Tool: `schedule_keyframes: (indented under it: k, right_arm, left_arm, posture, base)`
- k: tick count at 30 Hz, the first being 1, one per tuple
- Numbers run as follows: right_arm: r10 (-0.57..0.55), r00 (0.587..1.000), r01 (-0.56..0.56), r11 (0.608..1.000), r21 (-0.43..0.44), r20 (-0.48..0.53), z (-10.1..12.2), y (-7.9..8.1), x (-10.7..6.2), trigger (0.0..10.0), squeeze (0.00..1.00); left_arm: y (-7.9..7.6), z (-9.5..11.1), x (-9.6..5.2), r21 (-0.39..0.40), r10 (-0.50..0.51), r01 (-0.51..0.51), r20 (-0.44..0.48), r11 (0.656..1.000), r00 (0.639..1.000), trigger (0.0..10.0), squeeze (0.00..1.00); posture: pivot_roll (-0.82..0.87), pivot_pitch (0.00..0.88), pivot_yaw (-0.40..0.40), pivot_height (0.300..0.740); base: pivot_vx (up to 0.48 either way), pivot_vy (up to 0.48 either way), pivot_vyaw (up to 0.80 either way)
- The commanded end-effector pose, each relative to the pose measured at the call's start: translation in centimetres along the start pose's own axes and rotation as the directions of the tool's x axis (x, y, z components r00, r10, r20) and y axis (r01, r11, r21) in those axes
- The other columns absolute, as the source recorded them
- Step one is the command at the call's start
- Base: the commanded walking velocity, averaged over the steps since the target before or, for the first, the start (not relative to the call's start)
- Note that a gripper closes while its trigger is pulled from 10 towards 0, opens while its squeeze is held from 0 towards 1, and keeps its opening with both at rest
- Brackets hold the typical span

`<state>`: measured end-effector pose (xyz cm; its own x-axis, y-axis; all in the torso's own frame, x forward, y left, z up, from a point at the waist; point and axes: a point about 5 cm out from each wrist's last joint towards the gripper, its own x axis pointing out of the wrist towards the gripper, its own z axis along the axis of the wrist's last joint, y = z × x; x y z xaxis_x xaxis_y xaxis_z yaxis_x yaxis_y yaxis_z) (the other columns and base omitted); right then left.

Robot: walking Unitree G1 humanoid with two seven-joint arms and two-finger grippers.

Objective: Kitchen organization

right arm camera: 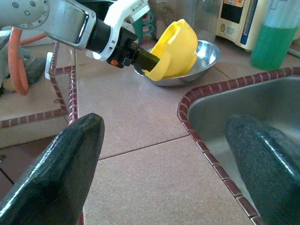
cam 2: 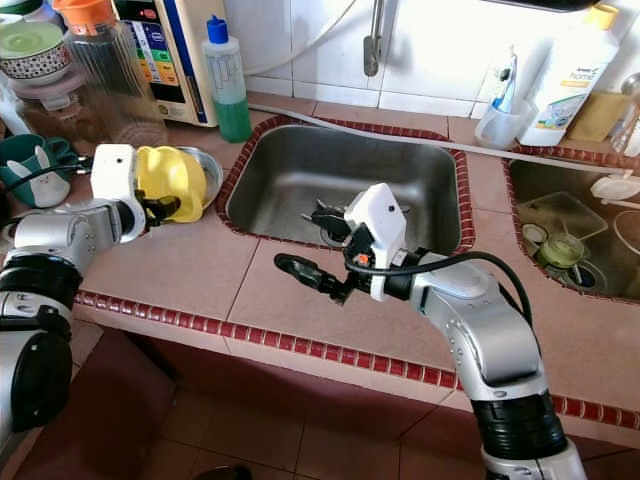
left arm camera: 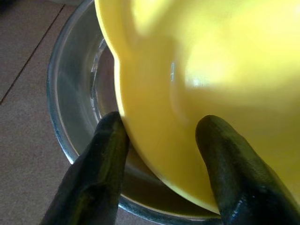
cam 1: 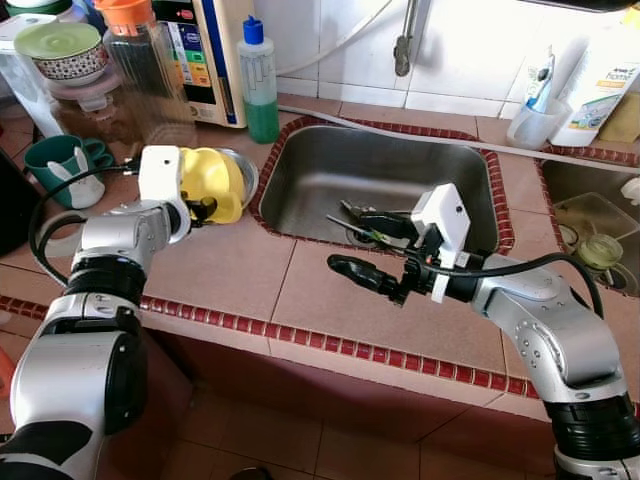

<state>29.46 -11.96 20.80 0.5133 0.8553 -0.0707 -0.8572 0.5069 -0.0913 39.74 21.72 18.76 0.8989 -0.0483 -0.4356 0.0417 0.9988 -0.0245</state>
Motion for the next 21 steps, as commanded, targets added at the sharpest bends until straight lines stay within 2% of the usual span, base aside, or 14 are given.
schedule_keyframes:
  k: [1,15,21]
  right_arm:
    - [0.009,1.000,-0.009,1.000,-0.018,0.008,0.3,0.1,0.3,10.0,0.00]
    - [0.008,1.000,-0.008,1.000,-0.015,0.013,0.4,0.0,0.5,10.0,0.00]
    - [0.007,1.000,-0.007,1.000,-0.014,0.016,0.4,-0.2,0.6,10.0,0.00]
  left_arm:
    - [0.6,-0.7,-0.1,0.001,0.011,-0.011,-0.031,1.000,0.999,0.0,0.00]
    - [1.3,-1.0,-0.3,0.004,0.039,-0.039,-0.035,0.999,0.999,0.0,0.00]
    - [2.1,-1.2,-0.6,0.004,0.066,-0.066,-0.037,0.998,0.997,0.0,0.00]
  posture:
    - [0.03,0.111,0.059,0.740]
    - [0.04,0.109,0.051,0.740]
    - [0.04,0.108,0.048,0.740]
  base:
    - [0.000,0.000,0.00]
    - [0.000,0.000,0.00]
    - [0.000,0.000,0.00]
